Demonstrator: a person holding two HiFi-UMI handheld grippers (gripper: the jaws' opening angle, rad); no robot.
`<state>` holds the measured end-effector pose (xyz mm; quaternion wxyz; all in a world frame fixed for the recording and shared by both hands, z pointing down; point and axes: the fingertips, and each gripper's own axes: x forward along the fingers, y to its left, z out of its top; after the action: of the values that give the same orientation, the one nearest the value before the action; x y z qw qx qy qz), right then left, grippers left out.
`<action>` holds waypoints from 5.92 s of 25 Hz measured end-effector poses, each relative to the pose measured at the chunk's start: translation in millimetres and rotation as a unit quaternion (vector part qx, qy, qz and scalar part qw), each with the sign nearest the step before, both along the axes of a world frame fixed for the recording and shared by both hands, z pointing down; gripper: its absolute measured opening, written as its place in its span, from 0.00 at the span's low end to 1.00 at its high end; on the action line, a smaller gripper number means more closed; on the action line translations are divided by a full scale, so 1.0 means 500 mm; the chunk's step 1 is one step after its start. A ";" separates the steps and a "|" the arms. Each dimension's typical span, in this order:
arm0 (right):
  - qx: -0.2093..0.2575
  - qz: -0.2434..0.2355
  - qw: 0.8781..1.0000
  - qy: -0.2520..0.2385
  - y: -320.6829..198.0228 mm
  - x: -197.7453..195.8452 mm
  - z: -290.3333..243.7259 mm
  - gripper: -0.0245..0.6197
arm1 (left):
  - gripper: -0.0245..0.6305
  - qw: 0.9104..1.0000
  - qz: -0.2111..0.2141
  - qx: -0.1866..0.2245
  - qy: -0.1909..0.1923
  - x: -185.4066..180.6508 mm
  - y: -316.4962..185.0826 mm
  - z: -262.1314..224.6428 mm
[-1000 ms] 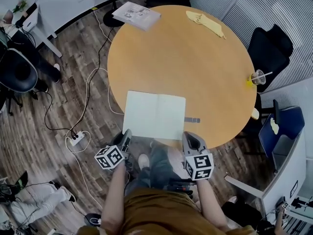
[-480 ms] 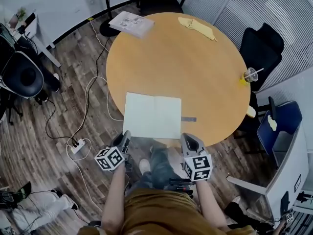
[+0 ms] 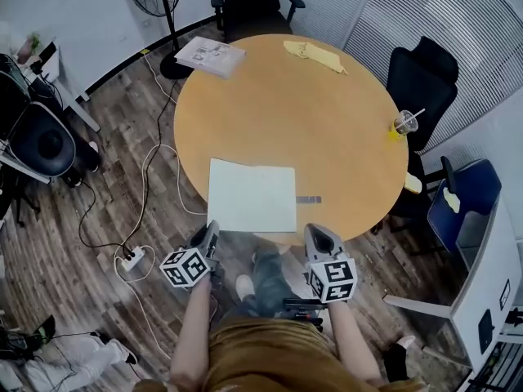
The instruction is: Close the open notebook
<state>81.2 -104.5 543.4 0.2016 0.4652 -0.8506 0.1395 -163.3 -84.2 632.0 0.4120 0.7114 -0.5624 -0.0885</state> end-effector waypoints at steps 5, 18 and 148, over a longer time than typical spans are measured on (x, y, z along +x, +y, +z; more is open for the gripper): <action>0.008 0.004 1.000 -0.003 0.020 0.005 -0.011 0.05 | 0.11 1.000 0.014 0.009 -0.010 0.016 0.003 -0.018; 0.032 0.003 0.999 -0.010 0.041 0.001 -0.046 0.06 | 0.11 0.997 0.050 0.036 -0.036 0.055 0.004 -0.062; -0.065 0.083 0.994 -0.013 -0.053 0.174 0.114 0.06 | 0.25 0.854 0.433 0.045 -0.284 0.464 -0.037 0.039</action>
<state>168.2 -131.2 600.2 0.2077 0.5183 -0.8008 0.2166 68.9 -102.7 651.5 0.1985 0.8951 -0.2853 0.2792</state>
